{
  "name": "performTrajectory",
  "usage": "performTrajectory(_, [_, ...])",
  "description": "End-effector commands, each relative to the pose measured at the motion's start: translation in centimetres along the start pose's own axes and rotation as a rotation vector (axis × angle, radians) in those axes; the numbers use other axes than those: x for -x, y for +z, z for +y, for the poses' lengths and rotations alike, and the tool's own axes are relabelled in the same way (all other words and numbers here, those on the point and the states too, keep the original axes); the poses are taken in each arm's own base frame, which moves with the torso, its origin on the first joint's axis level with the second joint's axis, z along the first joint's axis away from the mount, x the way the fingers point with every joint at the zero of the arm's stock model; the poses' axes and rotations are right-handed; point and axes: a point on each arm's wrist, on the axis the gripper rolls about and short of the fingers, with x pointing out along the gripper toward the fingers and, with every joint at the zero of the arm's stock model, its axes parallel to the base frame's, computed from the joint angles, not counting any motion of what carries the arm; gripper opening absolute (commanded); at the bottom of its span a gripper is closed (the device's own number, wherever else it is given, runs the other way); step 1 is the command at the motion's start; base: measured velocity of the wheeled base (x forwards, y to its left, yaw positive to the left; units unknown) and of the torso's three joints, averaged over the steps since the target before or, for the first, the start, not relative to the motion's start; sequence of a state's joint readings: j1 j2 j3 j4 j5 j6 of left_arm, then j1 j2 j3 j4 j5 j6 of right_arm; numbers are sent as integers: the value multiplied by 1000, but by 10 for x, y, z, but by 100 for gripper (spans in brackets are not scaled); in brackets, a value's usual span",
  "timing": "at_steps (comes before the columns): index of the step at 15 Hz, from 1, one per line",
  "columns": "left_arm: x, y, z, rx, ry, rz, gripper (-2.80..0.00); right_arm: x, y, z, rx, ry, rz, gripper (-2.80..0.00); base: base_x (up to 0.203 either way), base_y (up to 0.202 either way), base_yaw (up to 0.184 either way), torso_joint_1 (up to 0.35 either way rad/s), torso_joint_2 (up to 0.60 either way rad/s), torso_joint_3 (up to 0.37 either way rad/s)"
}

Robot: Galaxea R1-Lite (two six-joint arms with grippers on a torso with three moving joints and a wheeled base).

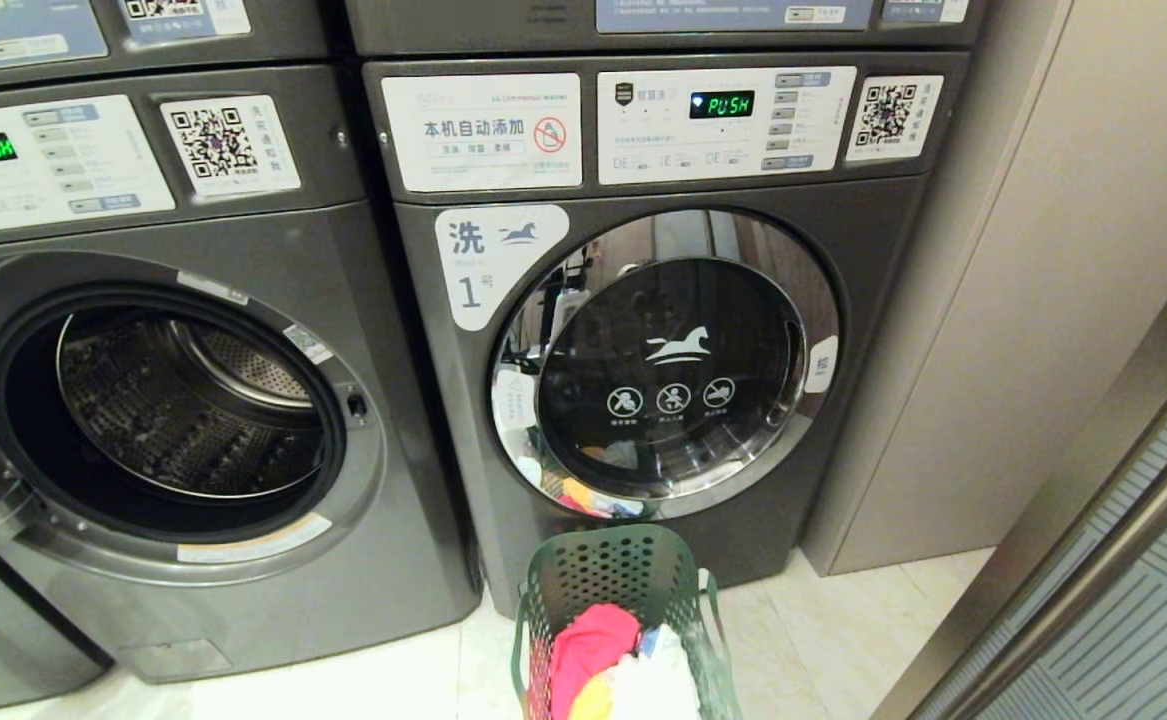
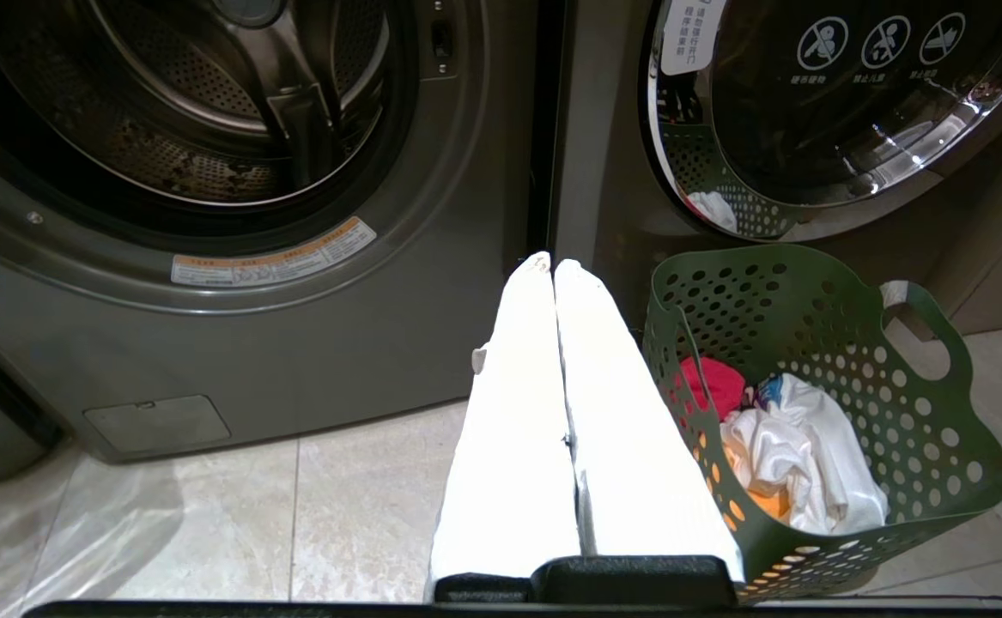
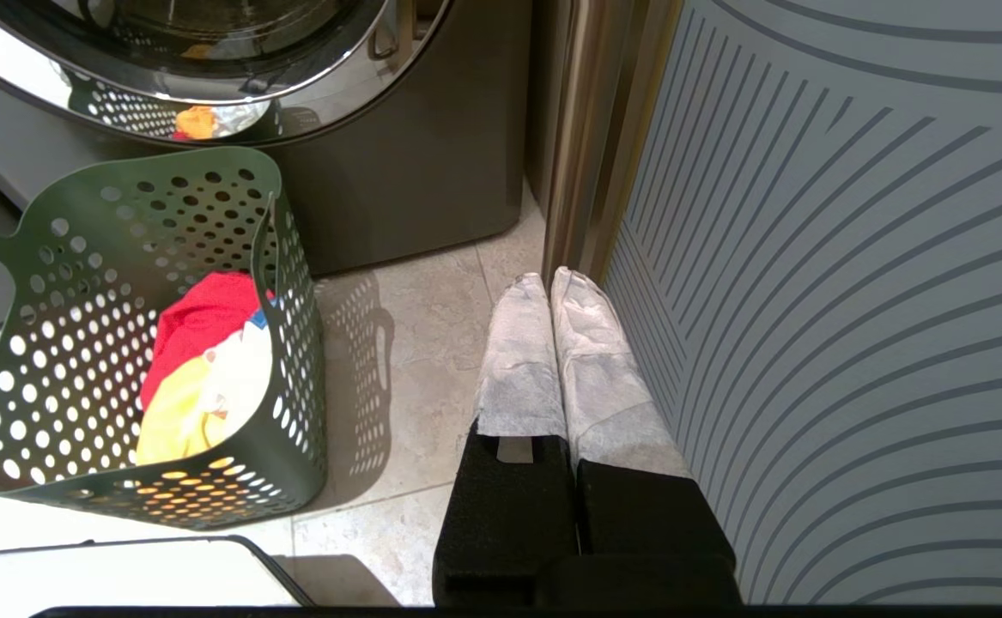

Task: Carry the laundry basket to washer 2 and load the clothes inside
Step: Open the lid of the washing machine

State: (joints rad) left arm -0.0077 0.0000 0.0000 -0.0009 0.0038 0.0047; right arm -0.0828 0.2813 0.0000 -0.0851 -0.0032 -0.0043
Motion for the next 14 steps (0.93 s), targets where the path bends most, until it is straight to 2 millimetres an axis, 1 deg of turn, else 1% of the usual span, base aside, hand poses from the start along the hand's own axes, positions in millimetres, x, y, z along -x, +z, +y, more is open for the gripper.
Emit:
performTrajectory(1, [0, 0, 0, 2, 1, 2, -280, -2, -9, 0, 0, 0, 32, -280, 0, 0, 0, 0, 0, 0])
performTrajectory(12, [0, 0, 0, 5, -1, 1, -280, -2, -9, 0, -1, -1, 33, -280, 0, 0, 0, 0, 0, 0])
performTrajectory(14, [0, 0, 0, 5, -1, -1, -280, -2, -9, 0, 4, 0, 34, -280, 3, 123, 1, -1, 2, 5])
